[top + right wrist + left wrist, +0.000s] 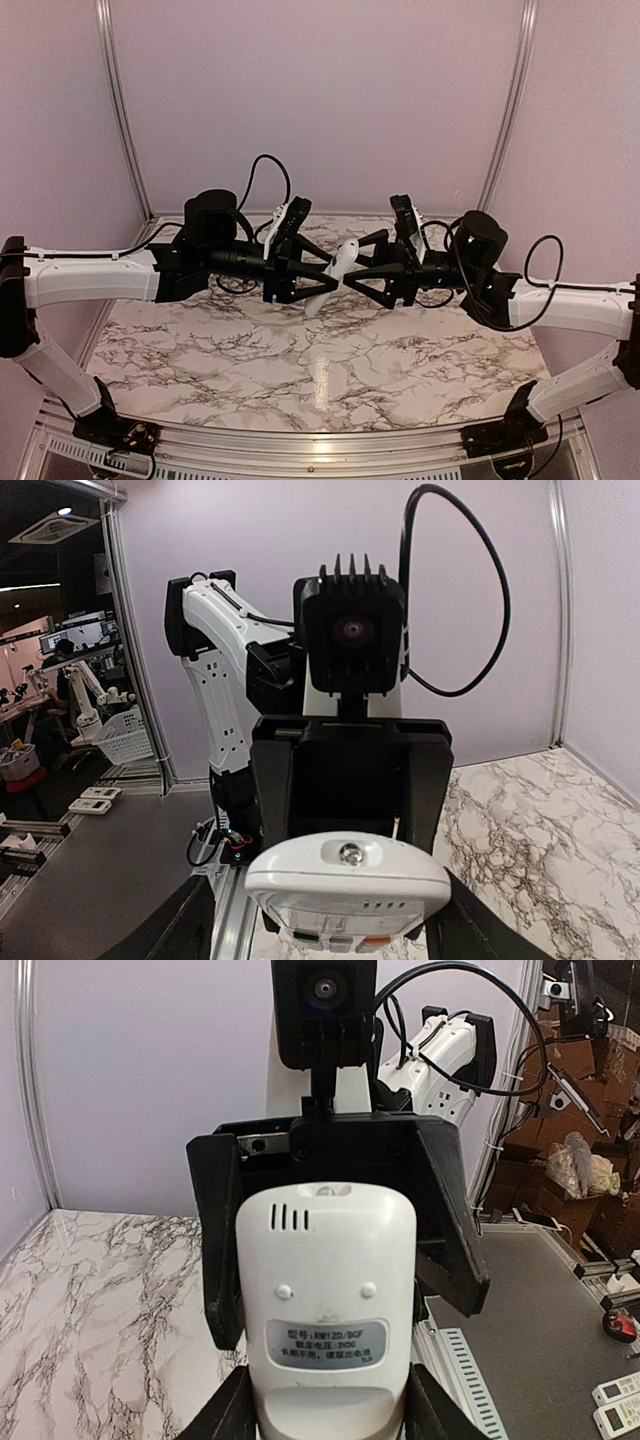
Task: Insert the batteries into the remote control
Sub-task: Pass from the left arm to the right
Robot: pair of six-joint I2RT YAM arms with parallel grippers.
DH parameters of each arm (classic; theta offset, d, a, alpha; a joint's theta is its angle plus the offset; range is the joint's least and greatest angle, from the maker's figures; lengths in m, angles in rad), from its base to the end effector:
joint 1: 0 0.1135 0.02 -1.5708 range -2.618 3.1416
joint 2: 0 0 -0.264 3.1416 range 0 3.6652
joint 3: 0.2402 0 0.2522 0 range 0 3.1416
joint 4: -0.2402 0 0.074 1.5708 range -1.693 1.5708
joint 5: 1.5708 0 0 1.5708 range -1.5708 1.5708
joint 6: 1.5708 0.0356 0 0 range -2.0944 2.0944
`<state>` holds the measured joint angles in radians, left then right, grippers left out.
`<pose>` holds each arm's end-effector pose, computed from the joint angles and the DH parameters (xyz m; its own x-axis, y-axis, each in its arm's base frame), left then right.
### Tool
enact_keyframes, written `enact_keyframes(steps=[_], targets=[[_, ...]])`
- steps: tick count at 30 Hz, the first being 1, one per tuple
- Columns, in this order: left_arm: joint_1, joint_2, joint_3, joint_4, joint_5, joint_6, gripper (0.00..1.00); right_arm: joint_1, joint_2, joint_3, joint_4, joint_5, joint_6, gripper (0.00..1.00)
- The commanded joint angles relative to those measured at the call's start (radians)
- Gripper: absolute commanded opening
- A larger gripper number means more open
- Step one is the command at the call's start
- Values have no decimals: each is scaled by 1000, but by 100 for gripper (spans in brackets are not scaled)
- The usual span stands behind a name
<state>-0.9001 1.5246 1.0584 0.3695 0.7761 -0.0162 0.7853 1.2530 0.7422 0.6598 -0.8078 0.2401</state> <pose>0.1996 -0.2917 0.3111 -0.0761 0.0773 -0.9941 0.9913 -0.1014 -0.0837 0.1784 0.2148 0.3115 -0.1344 0.0980 -0.9861 -0.9905 -0.0411 0.1310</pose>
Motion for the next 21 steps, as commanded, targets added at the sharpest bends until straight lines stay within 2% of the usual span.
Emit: enact_keyframes(steps=[1,8,15,21], targets=[[4,-25,-15,96,12,-42,27,14,13,48,47,-18,25,67],[5,-6,-15,108,-2,-55,27,14,27,57,66,-3,46,58],[5,7,-6,98,-6,-61,27,14,57,67,81,-1,73,56],[5,18,-6,90,-16,-63,27,14,51,73,64,11,62,43]])
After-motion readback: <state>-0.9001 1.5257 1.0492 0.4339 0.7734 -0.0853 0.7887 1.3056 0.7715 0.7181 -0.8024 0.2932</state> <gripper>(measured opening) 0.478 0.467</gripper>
